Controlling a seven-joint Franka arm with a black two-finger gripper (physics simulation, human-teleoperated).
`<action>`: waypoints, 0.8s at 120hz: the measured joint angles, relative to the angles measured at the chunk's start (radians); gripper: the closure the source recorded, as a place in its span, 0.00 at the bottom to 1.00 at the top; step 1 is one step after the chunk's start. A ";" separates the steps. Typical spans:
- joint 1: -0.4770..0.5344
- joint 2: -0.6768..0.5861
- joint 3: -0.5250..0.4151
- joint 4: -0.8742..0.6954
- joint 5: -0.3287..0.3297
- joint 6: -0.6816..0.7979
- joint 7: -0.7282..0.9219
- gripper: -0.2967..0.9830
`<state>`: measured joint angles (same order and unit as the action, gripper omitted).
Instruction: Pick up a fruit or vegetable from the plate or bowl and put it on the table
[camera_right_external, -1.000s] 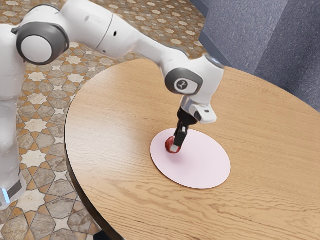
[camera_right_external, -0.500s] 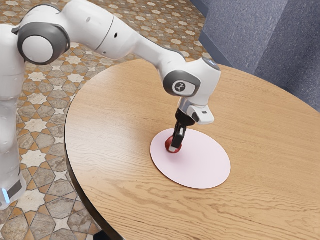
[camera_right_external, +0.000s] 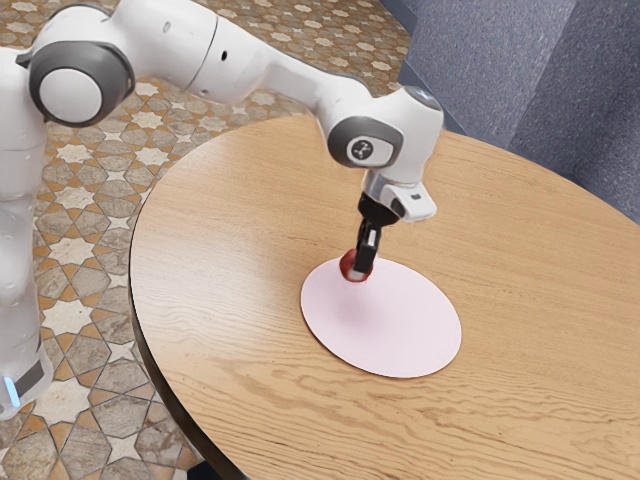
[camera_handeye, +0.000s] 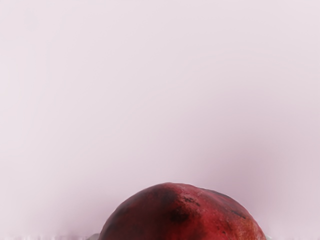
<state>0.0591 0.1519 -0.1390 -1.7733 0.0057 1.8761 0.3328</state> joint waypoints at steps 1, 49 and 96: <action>0.000 -0.002 0.005 0.001 0.000 0.000 0.000 0.65; 0.007 -0.016 0.305 0.040 0.000 -0.005 0.022 0.63; 0.003 -0.017 0.346 0.041 -0.071 -0.013 0.071 0.27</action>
<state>0.0619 0.1346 0.2073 -1.7322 -0.0651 1.8634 0.4039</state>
